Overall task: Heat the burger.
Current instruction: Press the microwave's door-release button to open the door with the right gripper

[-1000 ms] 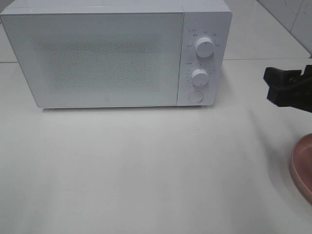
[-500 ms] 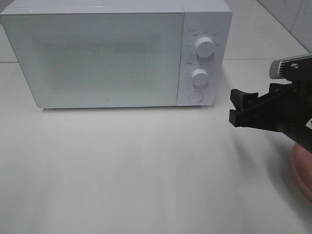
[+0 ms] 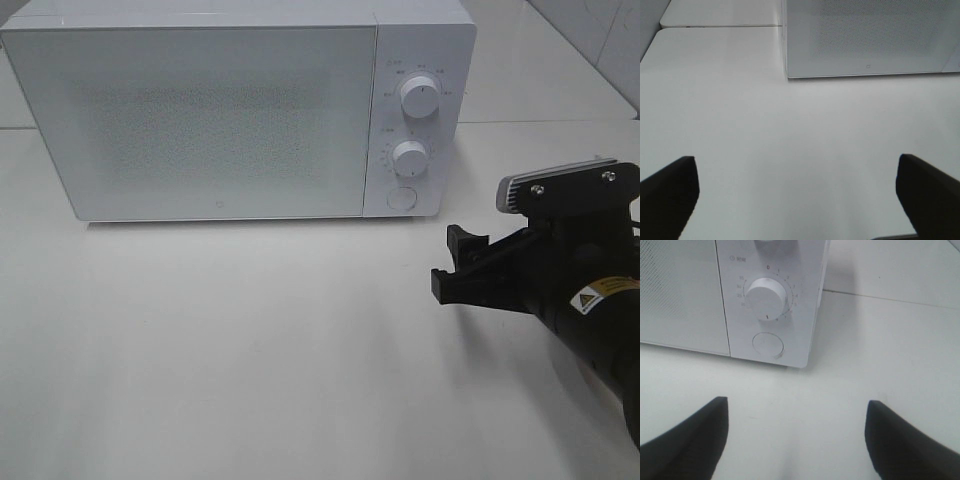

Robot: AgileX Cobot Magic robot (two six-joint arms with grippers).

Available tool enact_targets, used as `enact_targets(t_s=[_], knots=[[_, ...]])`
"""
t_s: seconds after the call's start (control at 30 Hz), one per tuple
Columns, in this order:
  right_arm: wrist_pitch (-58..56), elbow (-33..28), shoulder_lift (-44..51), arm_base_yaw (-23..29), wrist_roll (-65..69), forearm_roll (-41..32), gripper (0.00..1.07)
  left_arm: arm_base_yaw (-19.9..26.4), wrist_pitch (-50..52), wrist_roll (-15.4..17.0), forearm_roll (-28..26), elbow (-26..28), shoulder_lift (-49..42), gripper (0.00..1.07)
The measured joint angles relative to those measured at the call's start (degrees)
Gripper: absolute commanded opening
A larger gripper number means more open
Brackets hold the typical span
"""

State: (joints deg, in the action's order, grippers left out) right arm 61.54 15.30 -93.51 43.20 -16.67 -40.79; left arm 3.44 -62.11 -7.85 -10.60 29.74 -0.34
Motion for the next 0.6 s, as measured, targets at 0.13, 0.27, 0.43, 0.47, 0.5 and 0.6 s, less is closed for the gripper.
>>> enact_targets(t_s=[0.13, 0.27, 0.43, 0.47, 0.5, 0.6], knots=[[0.52, 0.11, -1.26, 1.49, 0.74, -2.01, 0.73, 0.00, 0.00, 0.00, 0.00, 0.00, 0.00, 1.00], [1.15, 0.11, -1.32, 1.49, 3.72, -2.35, 0.69, 0.00, 0.00, 0.00, 0.00, 0.00, 0.00, 1.00], [1.38, 0.17, -1.32, 1.49, 11.52, -2.35, 0.55, 0.00, 0.00, 0.00, 0.00, 0.00, 0.00, 1.00], [1.72, 0.17, -1.32, 1.49, 15.81, -2.35, 0.48, 0.00, 0.00, 0.00, 0.00, 0.00, 0.00, 1.00], [1.89, 0.17, -1.32, 1.49, 18.16, -2.35, 0.44, 0.00, 0.00, 0.00, 0.00, 0.00, 0.00, 1.00], [2.81, 0.17, -1.32, 1.49, 25.27, -2.35, 0.32, 0.00, 0.00, 0.00, 0.00, 0.00, 0.00, 1.00]])
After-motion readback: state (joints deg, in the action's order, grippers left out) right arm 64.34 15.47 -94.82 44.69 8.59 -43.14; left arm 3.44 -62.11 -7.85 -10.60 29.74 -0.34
